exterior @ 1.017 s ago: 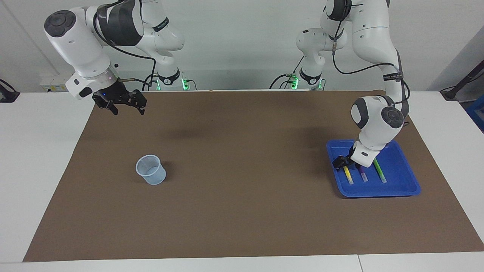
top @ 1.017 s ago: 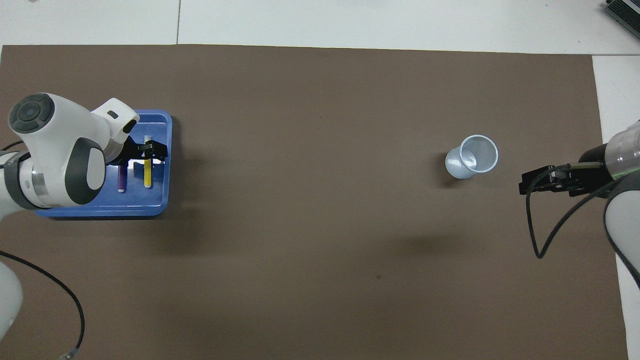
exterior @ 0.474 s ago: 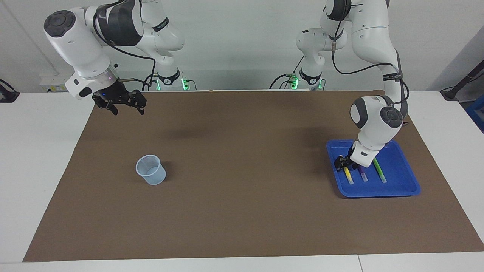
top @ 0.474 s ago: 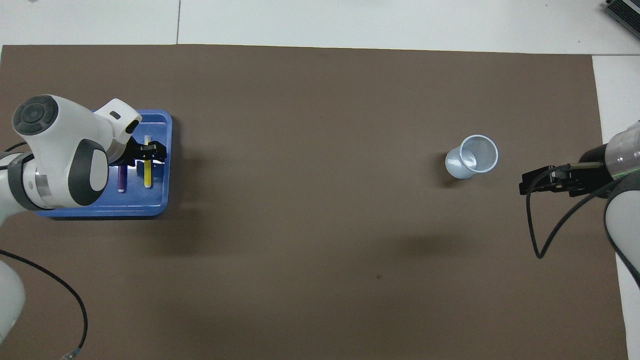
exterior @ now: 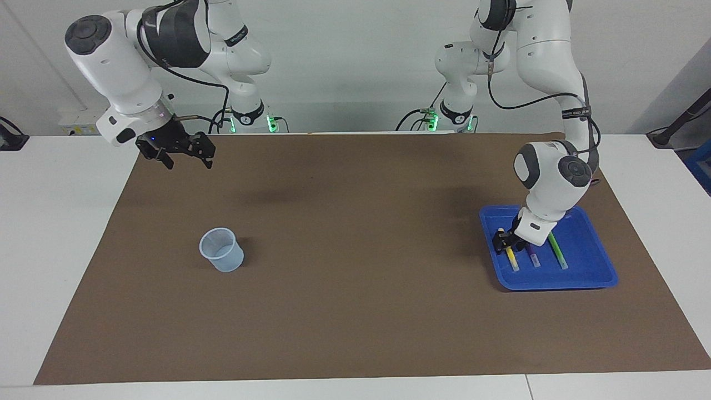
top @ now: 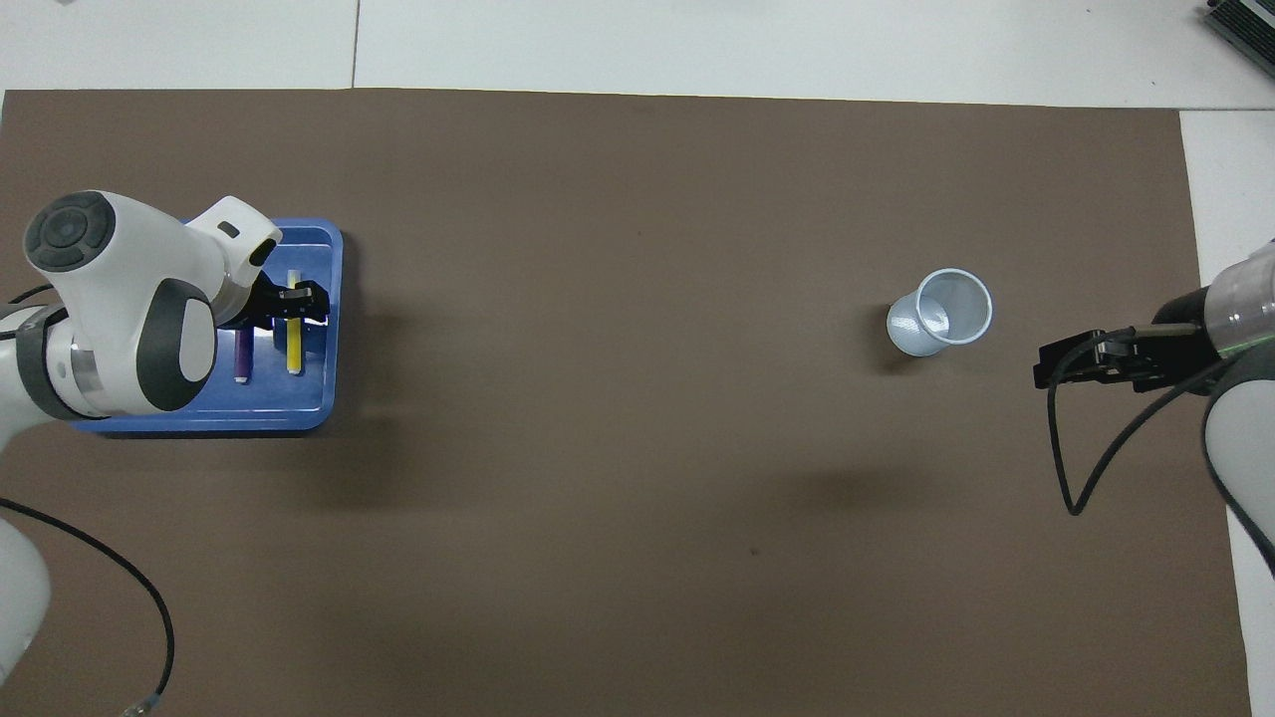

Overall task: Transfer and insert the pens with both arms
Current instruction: 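Close the left gripper on the yellow pen and lift it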

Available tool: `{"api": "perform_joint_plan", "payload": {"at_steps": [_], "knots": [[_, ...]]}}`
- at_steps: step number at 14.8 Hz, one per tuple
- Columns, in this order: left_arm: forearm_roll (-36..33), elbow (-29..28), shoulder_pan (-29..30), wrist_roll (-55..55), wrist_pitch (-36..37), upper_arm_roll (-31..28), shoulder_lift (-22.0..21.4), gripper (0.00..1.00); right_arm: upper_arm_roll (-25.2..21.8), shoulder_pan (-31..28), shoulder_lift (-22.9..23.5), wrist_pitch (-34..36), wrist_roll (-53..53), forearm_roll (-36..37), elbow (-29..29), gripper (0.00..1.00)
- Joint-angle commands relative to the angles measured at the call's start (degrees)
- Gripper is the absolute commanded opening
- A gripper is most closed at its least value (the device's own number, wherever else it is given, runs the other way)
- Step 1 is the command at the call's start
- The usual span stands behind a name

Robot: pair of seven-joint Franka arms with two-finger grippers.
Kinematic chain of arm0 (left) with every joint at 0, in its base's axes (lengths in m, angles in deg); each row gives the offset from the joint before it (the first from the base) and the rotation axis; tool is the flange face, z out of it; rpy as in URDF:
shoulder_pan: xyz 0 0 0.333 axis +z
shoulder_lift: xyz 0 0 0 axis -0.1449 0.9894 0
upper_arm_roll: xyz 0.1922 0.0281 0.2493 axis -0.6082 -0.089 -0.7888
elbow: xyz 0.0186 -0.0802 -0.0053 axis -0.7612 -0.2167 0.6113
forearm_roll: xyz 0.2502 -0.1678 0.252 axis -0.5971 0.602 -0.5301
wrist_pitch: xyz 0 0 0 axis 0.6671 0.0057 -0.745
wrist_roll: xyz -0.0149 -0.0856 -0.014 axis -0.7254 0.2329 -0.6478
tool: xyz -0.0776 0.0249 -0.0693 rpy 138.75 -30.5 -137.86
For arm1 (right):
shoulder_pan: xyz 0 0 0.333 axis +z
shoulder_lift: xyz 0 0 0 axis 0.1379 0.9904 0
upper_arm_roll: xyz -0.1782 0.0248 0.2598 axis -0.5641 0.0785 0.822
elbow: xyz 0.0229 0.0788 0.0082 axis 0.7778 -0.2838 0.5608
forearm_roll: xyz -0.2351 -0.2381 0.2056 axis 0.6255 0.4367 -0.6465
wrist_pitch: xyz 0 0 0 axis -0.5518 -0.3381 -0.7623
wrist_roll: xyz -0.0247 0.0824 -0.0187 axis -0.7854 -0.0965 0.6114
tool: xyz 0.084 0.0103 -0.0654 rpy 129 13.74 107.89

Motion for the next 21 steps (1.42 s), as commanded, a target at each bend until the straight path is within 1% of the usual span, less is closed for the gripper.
{"api": "perform_joint_plan", "payload": {"at_steps": [1, 2, 3, 4, 5, 7, 8, 10, 14, 15, 16, 19, 21], "knots": [[0.59, -1.83, -0.16, 1.40, -1.79, -0.44, -1.11, 0.50, 0.41, -0.49, -1.74, -1.26, 1.05, 1.06, -2.02, 1.00], [0.59, -1.83, -0.16, 1.58, -1.97, -0.44, -1.11, 0.47, 0.41, -0.84, -1.74, -1.00, 1.14, 1.06, -1.75, 1.00], [0.59, -1.83, -0.16, 1.66, -2.05, -0.44, -1.11, 0.40, 0.33, -0.93, -1.56, -0.73, 1.23, 1.06, -1.49, 1.00], [0.59, -1.83, -0.16, 1.84, -2.06, -0.44, -1.11, 0.31, 0.24, -0.93, -1.56, -0.64, 1.06, 1.06, -1.49, 1.00], [0.59, -1.65, -0.16, 1.84, -1.71, -0.44, -1.11, 0.19, -0.11, -0.93, -1.65, -0.64, 1.14, 1.06, -1.31, 1.00], [0.59, -0.87, -0.16, 1.75, -0.92, -0.44, -1.02, 0.00, -0.38, -1.02, -1.74, -0.73, 1.23, 1.06, -1.14, 1.00], [0.59, -0.43, -0.24, 1.75, -0.39, -0.44, -0.93, 0.00, -0.38, -0.85, -1.91, -0.73, 1.14, 1.06, -1.14, 1.00], [0.59, 2.46, -0.25, 1.75, 3.02, -0.44, -0.23, 0.00, -0.20, -0.23, -1.91, -1.17, 0.97, 1.06, -1.14, 1.00], [0.76, 11.95, -0.33, 1.67, 13.83, -0.44, 1.70, 0.00, -0.03, -0.14, -2.70, -1.52, 1.05, 0.80, -2.54, 1.00], [0.85, 13.54, -0.25, 1.58, 15.77, -0.36, 1.79, 0.00, -0.03, -0.05, -2.70, -1.52, 1.05, 0.71, -2.63, 1.00], [1.54, 14.77, -0.25, 1.49, 17.35, -0.35, 1.79, 0.00, -0.03, -0.14, -2.79, -1.52, 1.14, 0.36, -2.72, 1.00], [7.07, 17.06, -0.16, 0.18, 21.66, -0.62, 1.27, 0.00, 0.32, -0.05, -2.79, -1.52, 1.84, -0.17, -2.89, 1.00], [9.01, 17.33, -0.51, -6.12, 22.38, -0.44, 0.65, 0.00, 0.41, 1.08, -2.97, -0.74, 5.43, -1.22, -2.89, 1.00]]}}
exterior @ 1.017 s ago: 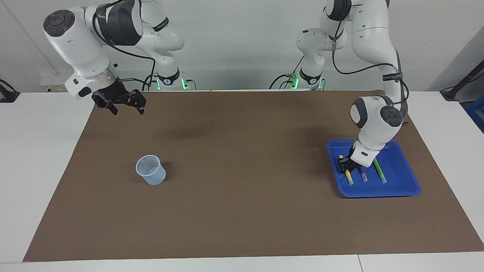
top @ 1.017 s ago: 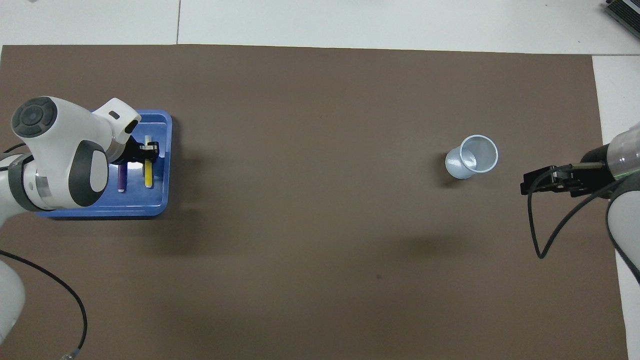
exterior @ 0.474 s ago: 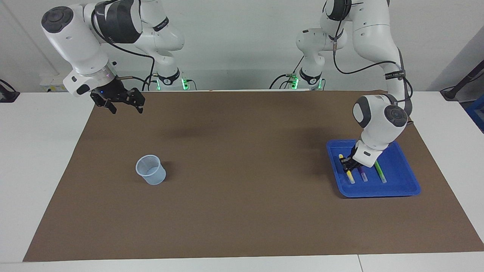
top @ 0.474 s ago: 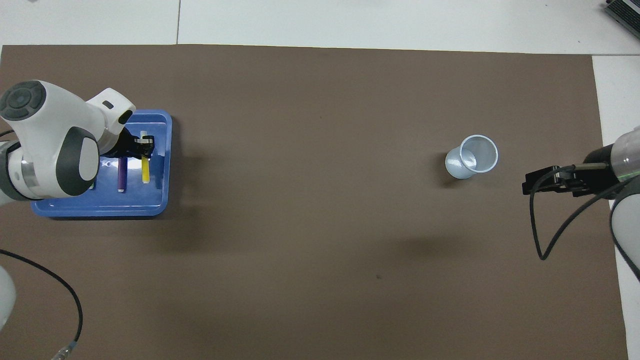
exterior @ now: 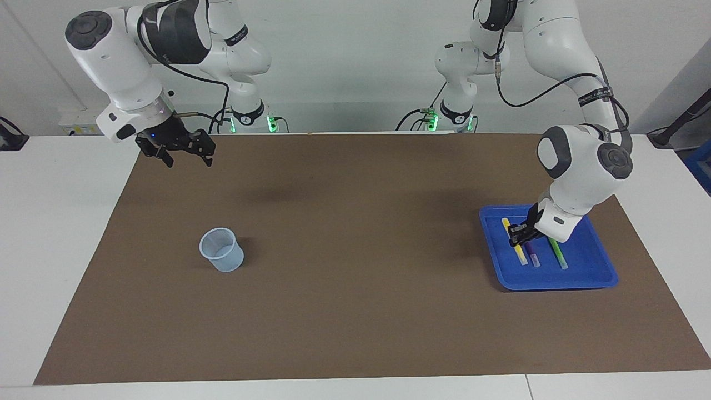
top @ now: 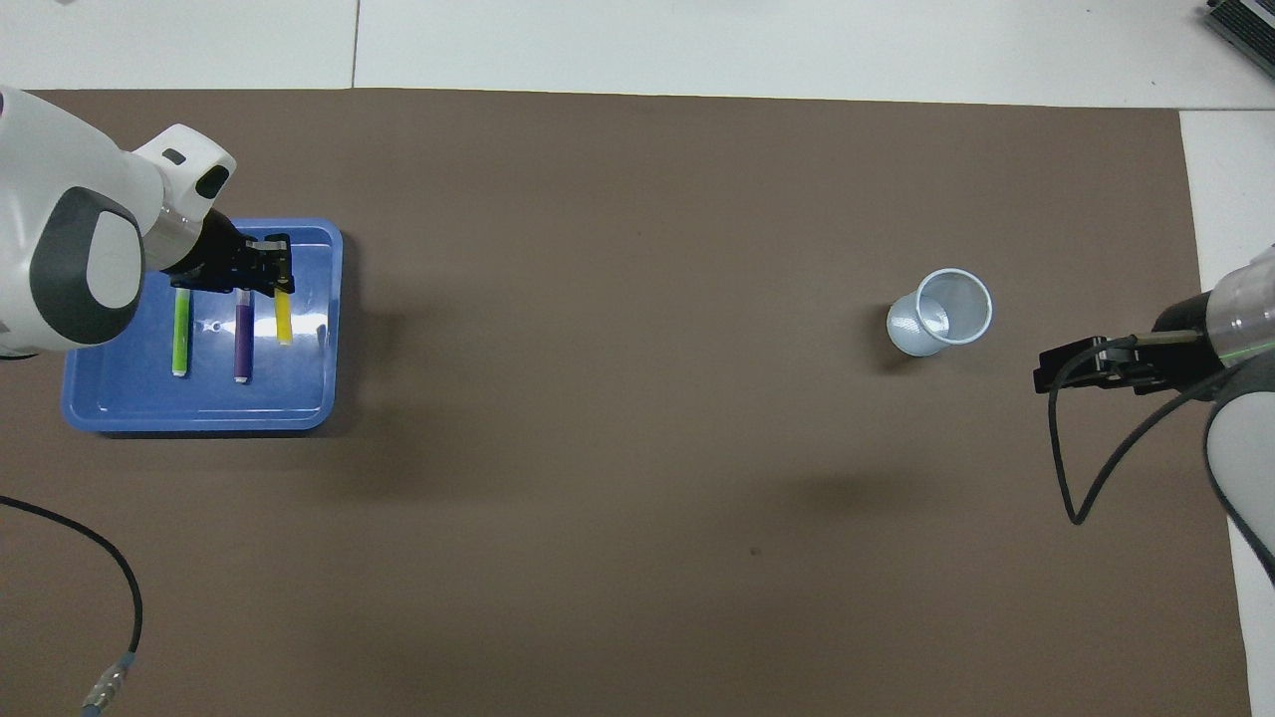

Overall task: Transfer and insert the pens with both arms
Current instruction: 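Close the left gripper on the yellow pen and lift it, then carry the yellow pen toward center while the right gripper approaches it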

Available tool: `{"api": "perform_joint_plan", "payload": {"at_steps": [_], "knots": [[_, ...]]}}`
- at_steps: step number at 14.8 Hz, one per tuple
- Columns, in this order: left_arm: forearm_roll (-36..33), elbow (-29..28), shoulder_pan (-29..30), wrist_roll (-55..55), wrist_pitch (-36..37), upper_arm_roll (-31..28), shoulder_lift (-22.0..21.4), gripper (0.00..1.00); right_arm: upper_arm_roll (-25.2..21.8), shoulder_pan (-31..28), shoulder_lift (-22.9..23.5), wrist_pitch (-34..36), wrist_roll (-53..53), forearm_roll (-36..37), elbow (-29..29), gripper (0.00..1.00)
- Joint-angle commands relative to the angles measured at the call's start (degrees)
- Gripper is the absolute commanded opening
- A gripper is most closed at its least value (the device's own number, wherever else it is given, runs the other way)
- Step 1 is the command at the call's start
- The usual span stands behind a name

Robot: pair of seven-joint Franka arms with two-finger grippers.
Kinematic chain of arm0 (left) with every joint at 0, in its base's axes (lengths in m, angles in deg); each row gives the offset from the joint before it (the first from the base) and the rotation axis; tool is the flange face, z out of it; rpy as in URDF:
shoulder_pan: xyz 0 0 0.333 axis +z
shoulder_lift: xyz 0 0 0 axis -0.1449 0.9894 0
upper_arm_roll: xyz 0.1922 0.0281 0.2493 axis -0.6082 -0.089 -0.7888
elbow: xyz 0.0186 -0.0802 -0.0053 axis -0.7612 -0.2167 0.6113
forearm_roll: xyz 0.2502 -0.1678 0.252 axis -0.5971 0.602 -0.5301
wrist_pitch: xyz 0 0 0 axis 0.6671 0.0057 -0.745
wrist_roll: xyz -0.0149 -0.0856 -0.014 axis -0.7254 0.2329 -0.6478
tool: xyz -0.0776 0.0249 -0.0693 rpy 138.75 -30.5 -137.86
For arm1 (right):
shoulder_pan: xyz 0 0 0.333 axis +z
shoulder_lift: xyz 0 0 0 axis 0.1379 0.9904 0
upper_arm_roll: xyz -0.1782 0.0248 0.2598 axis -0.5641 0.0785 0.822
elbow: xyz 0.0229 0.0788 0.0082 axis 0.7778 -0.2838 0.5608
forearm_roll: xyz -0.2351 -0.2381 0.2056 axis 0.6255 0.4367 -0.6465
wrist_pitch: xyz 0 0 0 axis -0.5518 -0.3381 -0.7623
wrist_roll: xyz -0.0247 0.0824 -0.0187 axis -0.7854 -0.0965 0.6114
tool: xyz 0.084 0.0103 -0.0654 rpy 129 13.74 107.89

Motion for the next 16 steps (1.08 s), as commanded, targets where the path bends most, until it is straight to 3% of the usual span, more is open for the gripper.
{"api": "perform_joint_plan", "payload": {"at_steps": [1, 8, 12, 16], "knots": [[3.83, 1.82, -0.89, -9.06, 2.07, -0.30, -0.27, 0.00, 0.23, 0.86, -1.99, -1.01, 3.62, -2.74, -2.21, 1.00], [10.08, 0.50, -4.49, -34.83, 2.51, 0.23, -3.35, 0.00, 0.06, 0.60, -0.41, -4.60, 4.41, -25.13, -3.09, 1.00], [14.73, 0.41, -7.91, -46.08, 3.22, 0.23, -4.05, 0.00, 0.15, 3.40, 0.55, -11.90, 3.10, -33.32, -4.85, 1.00], [16.06, 0.24, -12.75, -58.56, 0.94, 0.14, -4.58, 0.00, 0.23, 9.29, 1.87, -21.11, -2.60, -36.40, -5.64, 1.00]]}}
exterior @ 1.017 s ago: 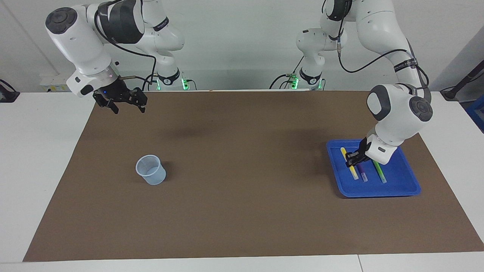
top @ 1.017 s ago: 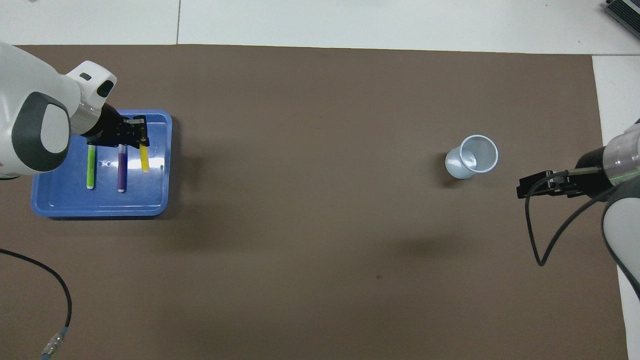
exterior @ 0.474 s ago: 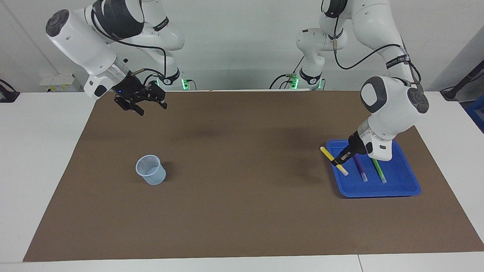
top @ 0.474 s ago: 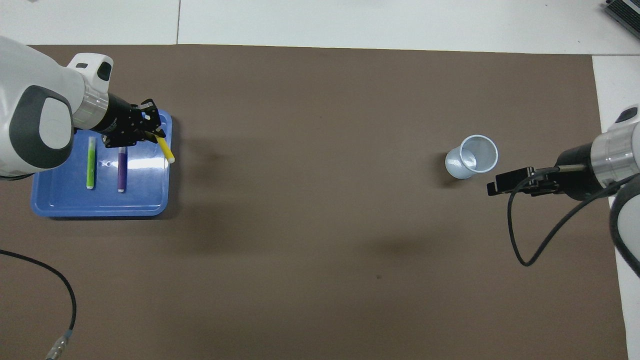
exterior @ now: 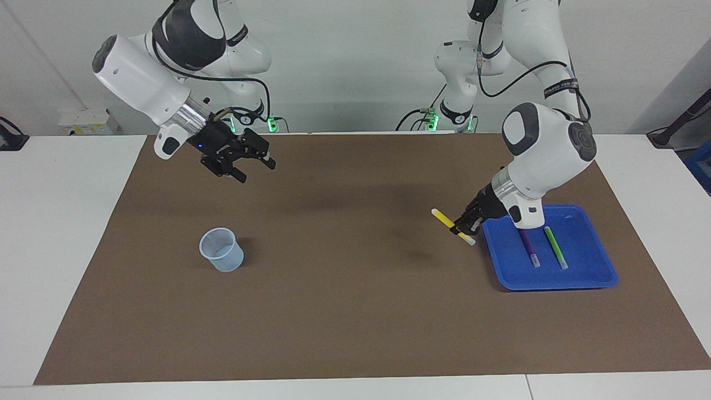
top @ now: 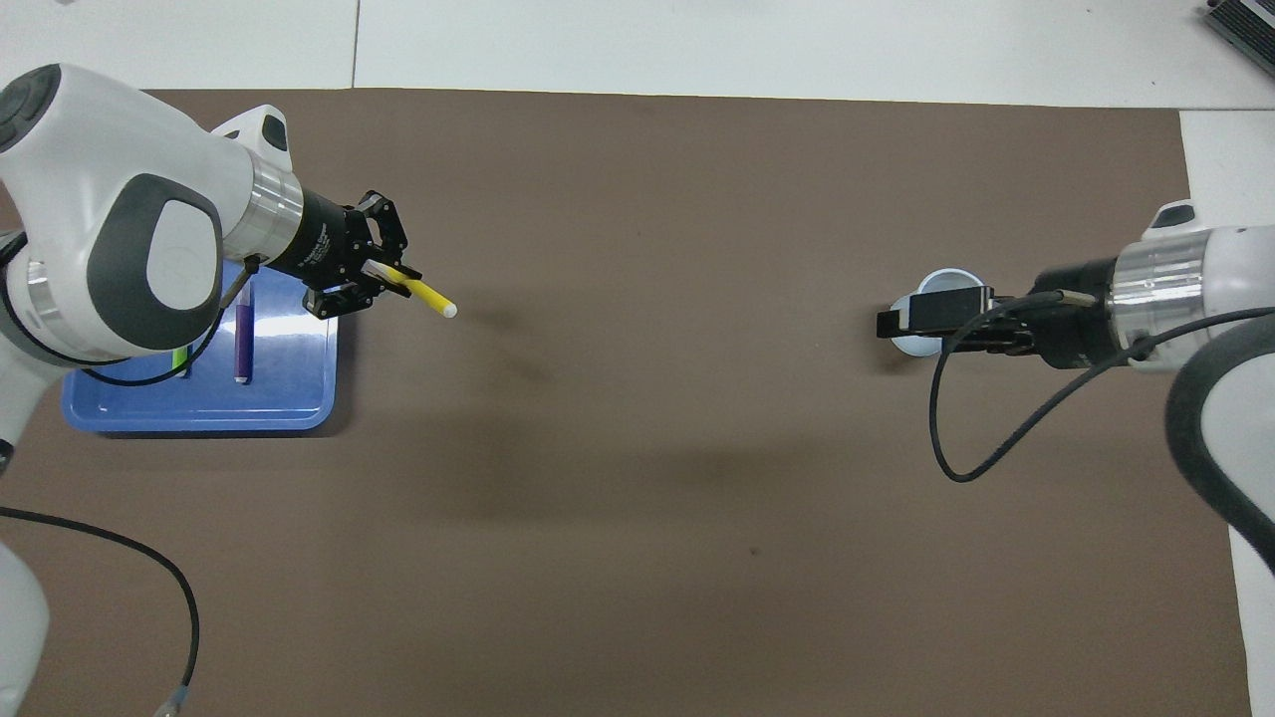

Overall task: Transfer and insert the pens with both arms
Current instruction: 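Carry the yellow pen toward center while the right gripper approaches it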

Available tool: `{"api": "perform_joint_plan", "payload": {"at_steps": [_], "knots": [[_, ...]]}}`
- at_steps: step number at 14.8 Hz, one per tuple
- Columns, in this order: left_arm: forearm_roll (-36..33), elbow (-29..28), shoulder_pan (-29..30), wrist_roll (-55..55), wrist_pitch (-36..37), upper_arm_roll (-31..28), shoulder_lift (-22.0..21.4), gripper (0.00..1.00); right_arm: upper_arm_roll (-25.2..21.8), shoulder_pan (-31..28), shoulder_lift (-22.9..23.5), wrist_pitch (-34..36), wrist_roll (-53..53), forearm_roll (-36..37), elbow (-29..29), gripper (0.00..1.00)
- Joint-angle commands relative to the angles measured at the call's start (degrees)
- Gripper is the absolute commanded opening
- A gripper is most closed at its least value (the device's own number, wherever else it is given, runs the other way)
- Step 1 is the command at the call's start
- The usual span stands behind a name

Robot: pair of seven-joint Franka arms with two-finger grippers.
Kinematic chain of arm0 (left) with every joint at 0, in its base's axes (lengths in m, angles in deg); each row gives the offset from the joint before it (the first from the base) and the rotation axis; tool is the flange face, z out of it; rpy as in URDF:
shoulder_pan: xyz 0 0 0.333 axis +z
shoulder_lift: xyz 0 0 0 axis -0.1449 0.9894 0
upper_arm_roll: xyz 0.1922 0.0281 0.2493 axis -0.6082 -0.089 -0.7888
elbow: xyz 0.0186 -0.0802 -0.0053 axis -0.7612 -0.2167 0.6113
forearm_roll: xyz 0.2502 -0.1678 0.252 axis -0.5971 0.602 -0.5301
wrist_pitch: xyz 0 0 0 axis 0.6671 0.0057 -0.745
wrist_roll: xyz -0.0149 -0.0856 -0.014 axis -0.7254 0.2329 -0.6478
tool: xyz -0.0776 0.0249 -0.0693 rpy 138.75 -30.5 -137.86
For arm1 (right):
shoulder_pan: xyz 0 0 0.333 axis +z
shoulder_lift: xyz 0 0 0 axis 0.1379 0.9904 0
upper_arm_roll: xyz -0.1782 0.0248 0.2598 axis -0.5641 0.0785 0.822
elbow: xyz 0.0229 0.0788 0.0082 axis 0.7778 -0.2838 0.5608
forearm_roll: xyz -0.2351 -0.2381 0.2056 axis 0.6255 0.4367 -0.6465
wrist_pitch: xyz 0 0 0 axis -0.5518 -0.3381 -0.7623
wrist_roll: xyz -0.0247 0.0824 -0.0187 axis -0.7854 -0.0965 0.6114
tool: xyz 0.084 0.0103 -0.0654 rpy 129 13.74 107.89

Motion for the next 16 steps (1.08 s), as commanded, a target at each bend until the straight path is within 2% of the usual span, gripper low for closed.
{"api": "perform_joint_plan", "payload": {"at_steps": [1, 4, 7, 13, 16], "knots": [[0.93, -1.20, -3.90, -7.88, -1.65, -0.99, -1.56, 0.00, 0.00, 4.27, 0.85, -6.56, -3.68, -2.90, -1.03, 1.00], [0.93, -1.55, -8.99, -18.50, -4.98, -0.99, -1.47, 0.00, 0.00, 8.76, 3.31, -13.86, -7.55, -2.91, -0.94, 0.99], [1.01, -3.04, -12.86, -30.37, -11.30, -0.90, -1.47, 0.00, 0.00, 12.46, 4.99, -19.76, -12.30, -2.91, -0.68, 0.97], [2.24, -3.49, -18.76, -41.55, -17.29, -0.90, -1.30, 0.00, 0.09, 14.30, 6.75, -22.66, -13.01, -3.08, -0.41, 0.86], [5.22, -3.49, -21.31, -45.51, -21.07, -0.90, -1.12, 0.00, 0.00, 14.75, 8.68, -25.92, -12.84, -3.08, 0.02, 0.85]]}}
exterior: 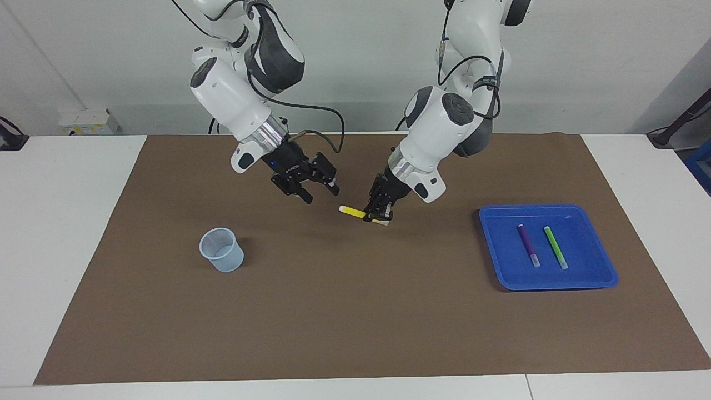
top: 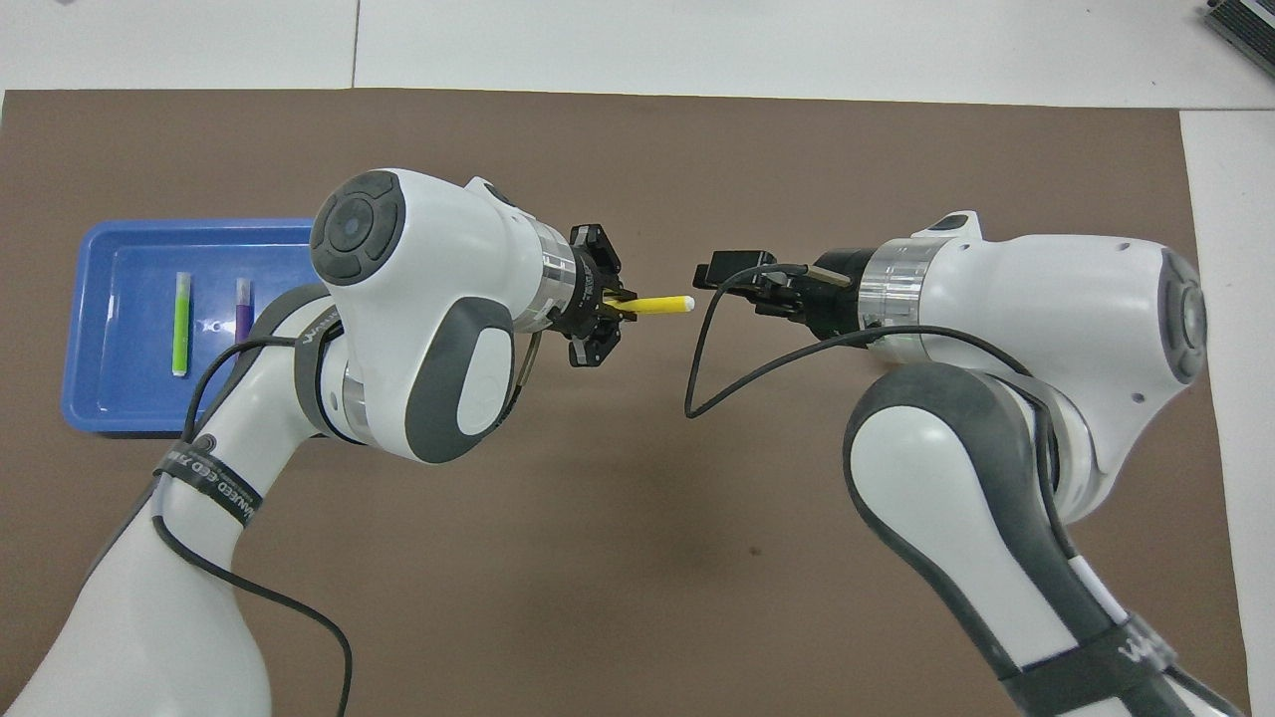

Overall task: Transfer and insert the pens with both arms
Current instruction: 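Carry the yellow pen toward center while the right gripper approaches it, then close the right gripper on the yellow pen's free end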

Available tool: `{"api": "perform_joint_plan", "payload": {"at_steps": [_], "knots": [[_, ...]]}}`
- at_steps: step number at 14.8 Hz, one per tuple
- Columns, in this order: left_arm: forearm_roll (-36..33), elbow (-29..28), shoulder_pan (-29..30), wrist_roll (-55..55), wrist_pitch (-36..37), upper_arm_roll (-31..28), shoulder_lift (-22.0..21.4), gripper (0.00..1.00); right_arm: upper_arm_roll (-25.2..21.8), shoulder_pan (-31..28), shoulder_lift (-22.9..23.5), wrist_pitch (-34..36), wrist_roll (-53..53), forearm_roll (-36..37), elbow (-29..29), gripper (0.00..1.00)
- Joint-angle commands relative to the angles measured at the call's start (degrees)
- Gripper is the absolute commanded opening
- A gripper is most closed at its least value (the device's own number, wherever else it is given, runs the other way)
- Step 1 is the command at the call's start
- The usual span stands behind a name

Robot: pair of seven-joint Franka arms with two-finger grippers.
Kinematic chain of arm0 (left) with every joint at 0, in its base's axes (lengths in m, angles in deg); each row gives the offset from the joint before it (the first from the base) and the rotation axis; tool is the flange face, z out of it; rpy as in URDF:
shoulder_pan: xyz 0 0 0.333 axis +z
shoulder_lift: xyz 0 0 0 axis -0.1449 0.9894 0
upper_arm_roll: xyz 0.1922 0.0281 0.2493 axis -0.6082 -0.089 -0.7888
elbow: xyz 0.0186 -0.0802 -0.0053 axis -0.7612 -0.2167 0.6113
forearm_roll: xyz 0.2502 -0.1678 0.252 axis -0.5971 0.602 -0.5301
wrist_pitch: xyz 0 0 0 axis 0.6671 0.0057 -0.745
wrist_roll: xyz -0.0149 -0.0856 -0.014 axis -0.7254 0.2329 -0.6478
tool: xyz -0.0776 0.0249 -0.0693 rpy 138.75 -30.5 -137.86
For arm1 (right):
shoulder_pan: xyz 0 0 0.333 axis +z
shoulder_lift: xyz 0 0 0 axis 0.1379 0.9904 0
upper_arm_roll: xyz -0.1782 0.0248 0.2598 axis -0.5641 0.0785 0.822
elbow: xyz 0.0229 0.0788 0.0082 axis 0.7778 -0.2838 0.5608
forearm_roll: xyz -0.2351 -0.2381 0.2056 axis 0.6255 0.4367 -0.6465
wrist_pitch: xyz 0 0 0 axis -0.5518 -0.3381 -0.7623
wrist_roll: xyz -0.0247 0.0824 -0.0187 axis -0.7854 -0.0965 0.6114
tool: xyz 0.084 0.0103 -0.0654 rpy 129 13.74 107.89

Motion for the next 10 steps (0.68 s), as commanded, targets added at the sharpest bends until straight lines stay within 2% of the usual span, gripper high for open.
{"api": "perform_joint_plan", "payload": {"at_steps": [1, 3, 5, 10], "knots": [[3.45, -1.48, -3.08, -3.64, -4.65, -0.97, -0.77, 0.00, -0.02, 0.47, 1.92, -2.30, 0.17, -1.74, 0.67, 0.85], [3.55, -1.66, -5.02, -5.31, -6.41, -0.97, -0.77, 0.00, -0.02, 0.47, 2.19, -2.30, 0.44, -1.74, 0.58, 0.83], [3.55, -1.66, -5.20, -6.37, -7.38, -0.97, -0.59, 0.00, -0.02, 0.47, 2.19, -2.21, 0.79, -1.74, 0.58, 0.76], [3.64, -1.66, -5.90, -9.00, -11.69, -0.97, -0.24, 0.00, -0.11, -0.32, 2.01, -0.37, 1.40, -1.65, 0.58, 0.73]]}}
